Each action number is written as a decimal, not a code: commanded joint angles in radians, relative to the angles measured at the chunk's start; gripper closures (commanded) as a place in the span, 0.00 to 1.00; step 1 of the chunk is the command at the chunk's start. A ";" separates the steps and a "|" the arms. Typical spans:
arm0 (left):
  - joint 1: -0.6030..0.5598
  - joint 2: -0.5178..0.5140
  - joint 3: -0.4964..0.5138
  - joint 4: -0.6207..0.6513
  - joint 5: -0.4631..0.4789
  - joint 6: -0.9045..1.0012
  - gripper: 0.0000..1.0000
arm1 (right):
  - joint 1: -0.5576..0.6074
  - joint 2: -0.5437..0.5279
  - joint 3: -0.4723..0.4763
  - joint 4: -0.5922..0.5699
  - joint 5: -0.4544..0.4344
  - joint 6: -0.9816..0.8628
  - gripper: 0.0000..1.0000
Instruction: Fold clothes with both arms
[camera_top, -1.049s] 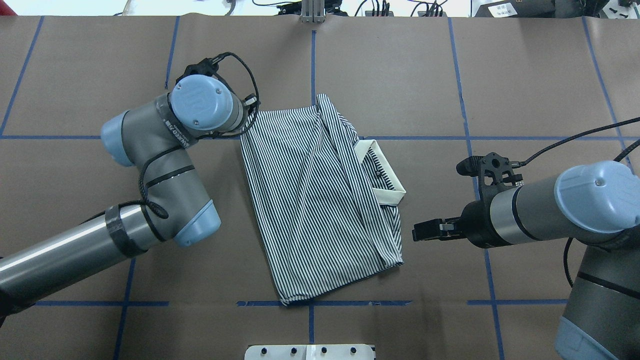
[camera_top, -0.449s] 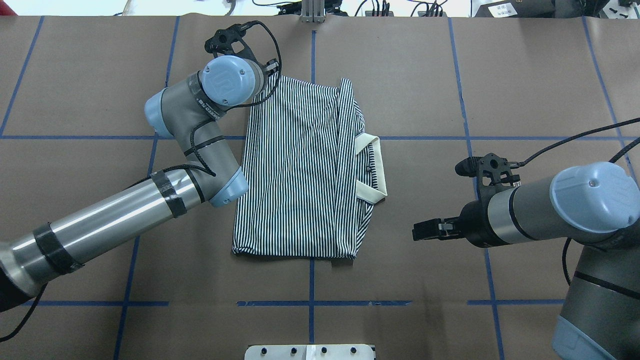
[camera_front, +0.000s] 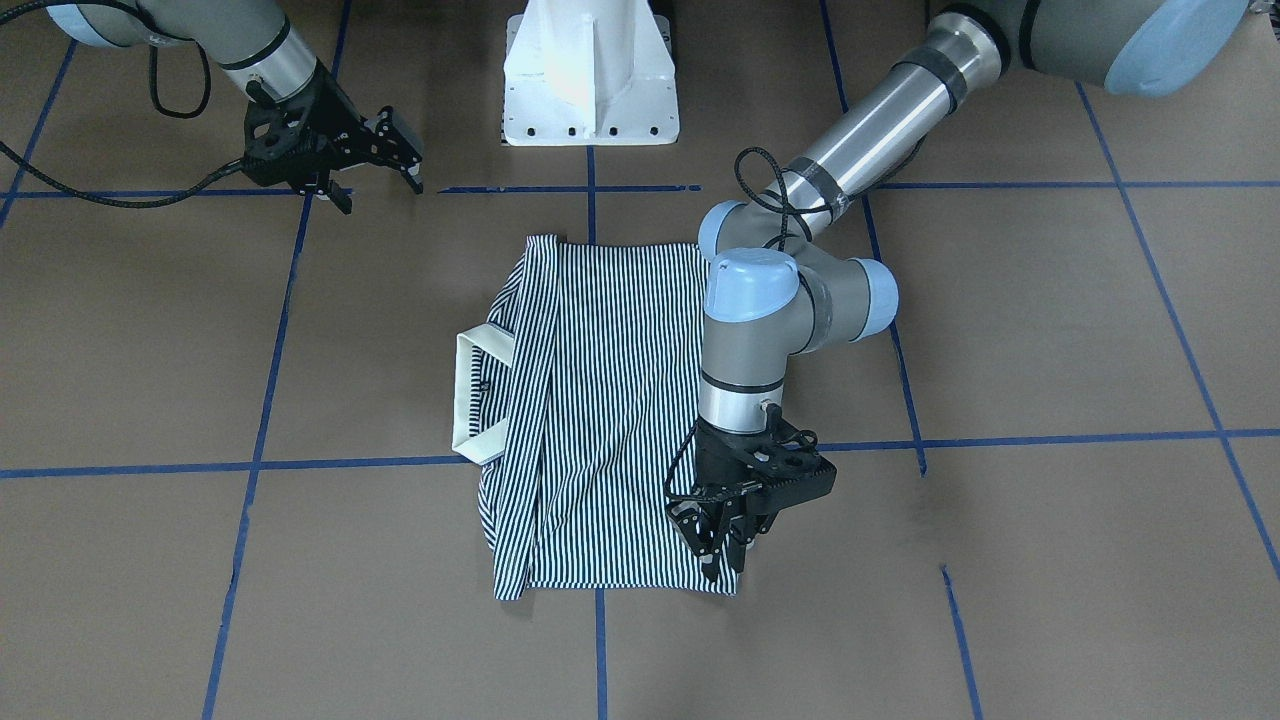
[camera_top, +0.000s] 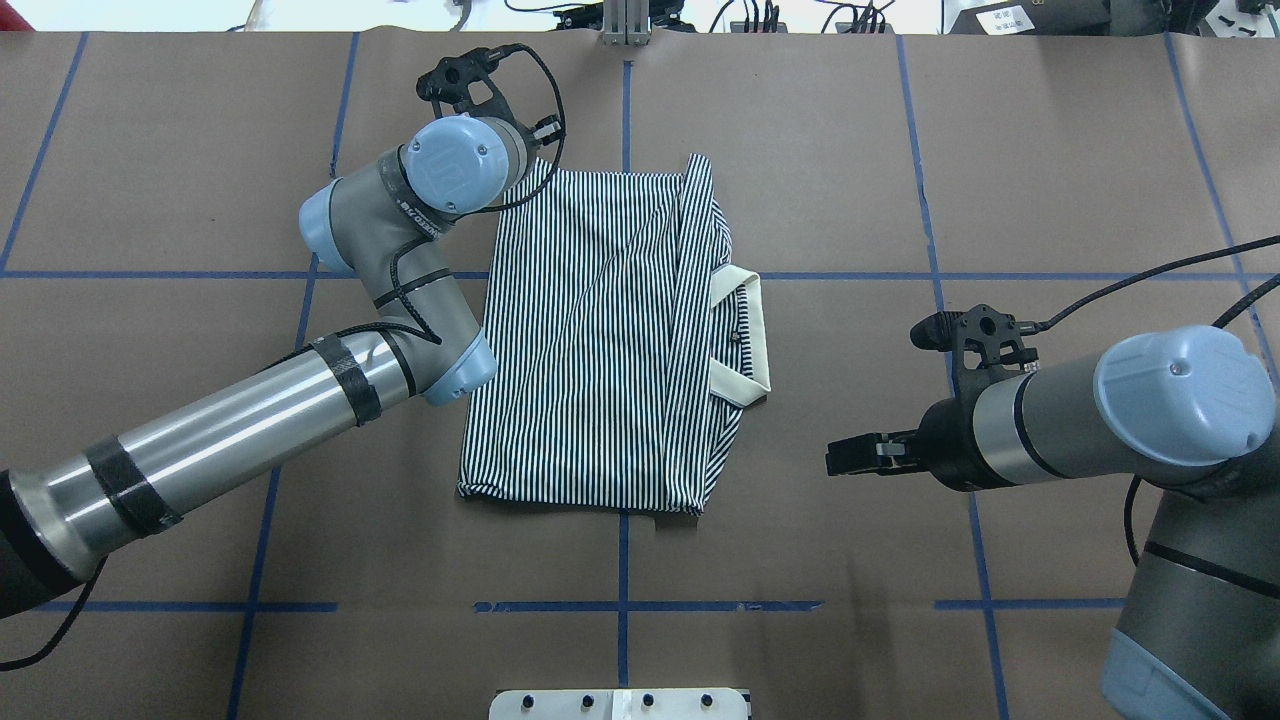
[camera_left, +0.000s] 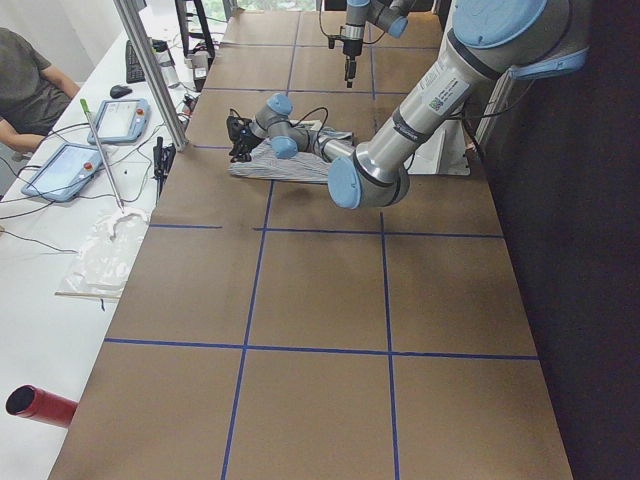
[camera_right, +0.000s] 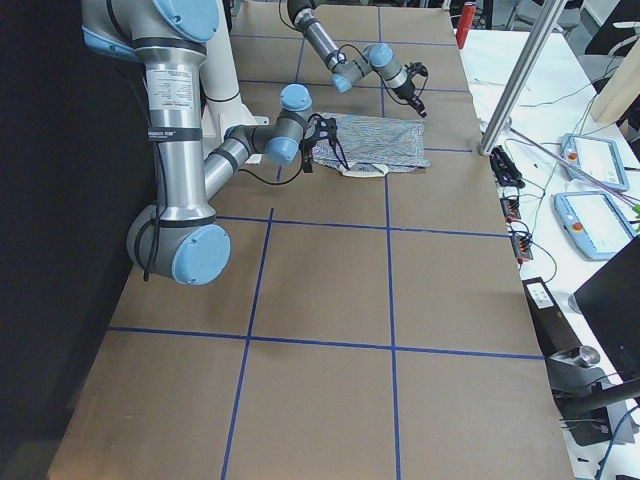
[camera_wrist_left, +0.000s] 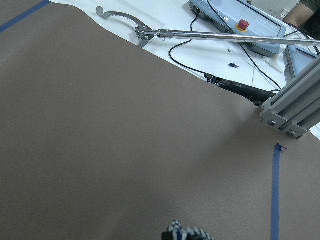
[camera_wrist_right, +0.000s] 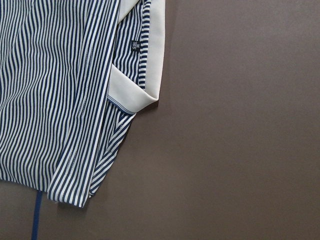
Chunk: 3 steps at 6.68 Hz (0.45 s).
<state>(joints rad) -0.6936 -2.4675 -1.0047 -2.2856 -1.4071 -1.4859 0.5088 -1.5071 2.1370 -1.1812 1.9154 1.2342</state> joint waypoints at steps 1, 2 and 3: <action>-0.036 -0.002 -0.008 -0.002 -0.066 0.079 0.00 | -0.004 -0.002 -0.011 -0.003 -0.019 -0.001 0.00; -0.041 0.001 -0.017 0.003 -0.140 0.075 0.00 | -0.016 -0.005 -0.025 -0.005 -0.077 -0.001 0.00; -0.041 0.021 -0.070 0.015 -0.151 0.076 0.00 | -0.035 0.017 -0.029 -0.077 -0.119 -0.001 0.00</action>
<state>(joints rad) -0.7304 -2.4628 -1.0304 -2.2812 -1.5213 -1.4146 0.4921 -1.5059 2.1163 -1.2023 1.8469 1.2335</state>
